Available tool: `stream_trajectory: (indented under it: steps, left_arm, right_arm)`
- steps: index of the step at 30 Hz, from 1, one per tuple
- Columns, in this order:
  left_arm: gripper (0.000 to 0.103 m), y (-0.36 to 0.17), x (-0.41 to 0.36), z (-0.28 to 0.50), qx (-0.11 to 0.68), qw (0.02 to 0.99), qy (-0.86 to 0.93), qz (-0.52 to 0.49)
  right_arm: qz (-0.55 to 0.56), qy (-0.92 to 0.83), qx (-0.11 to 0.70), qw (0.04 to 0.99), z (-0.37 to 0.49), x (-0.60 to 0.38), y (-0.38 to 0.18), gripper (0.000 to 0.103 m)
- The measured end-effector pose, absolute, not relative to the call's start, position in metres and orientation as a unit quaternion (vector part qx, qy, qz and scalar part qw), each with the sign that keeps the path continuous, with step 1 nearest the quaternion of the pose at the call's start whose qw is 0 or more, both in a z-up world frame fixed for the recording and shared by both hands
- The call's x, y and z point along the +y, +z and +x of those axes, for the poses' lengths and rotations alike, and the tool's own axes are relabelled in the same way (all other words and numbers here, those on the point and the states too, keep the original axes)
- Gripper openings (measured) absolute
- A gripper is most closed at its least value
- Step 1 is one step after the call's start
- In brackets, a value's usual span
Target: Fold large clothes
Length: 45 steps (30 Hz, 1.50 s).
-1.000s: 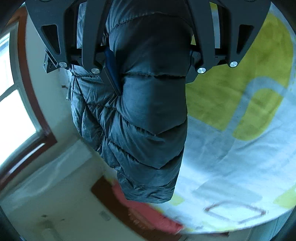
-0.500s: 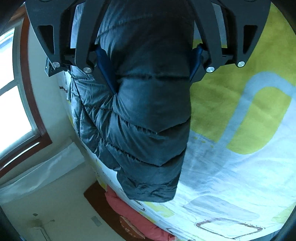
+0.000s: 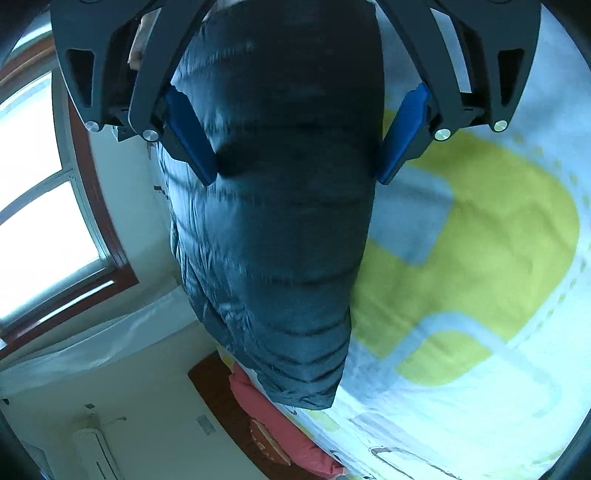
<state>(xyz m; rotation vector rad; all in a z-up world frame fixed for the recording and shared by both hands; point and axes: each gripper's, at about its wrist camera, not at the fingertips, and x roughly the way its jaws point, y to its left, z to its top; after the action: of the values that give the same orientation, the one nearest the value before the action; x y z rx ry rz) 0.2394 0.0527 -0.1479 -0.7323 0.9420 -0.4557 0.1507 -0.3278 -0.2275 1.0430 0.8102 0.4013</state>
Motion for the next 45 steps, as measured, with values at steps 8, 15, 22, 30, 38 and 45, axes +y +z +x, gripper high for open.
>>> stream_trajectory:
  steps: [8, 15, 22, 30, 38, 45]
  left_arm:
    - [0.060, -0.150, 0.048, 0.228, 0.435, 0.806, -0.198, -0.350]
    - [0.045, -0.141, 0.041, 0.216, 0.433, 0.818, -0.175, -0.337]
    - [0.064, -0.140, 0.041, 0.217, 0.433, 0.830, -0.165, -0.310]
    - [0.076, -0.120, 0.039, 0.193, 0.421, 0.867, -0.117, -0.240]
    - [0.077, -0.105, 0.033, 0.159, 0.415, 0.891, -0.075, -0.167]
    - [0.085, -0.091, 0.024, 0.125, 0.396, 0.910, -0.039, -0.114]
  right_arm:
    - [0.472, 0.184, 0.379, 0.774, 0.139, -0.314, -0.225, 0.061]
    - [0.464, 0.178, 0.387, 0.777, 0.137, -0.308, -0.222, 0.035]
    - [0.462, 0.169, 0.383, 0.782, 0.135, -0.309, -0.217, 0.045]
    - [0.447, 0.151, 0.387, 0.792, 0.110, -0.312, -0.208, 0.048]
    - [0.403, 0.113, 0.386, 0.822, 0.081, -0.308, -0.187, 0.048]
    - [0.311, 0.057, 0.393, 0.864, 0.055, -0.284, -0.161, 0.059]
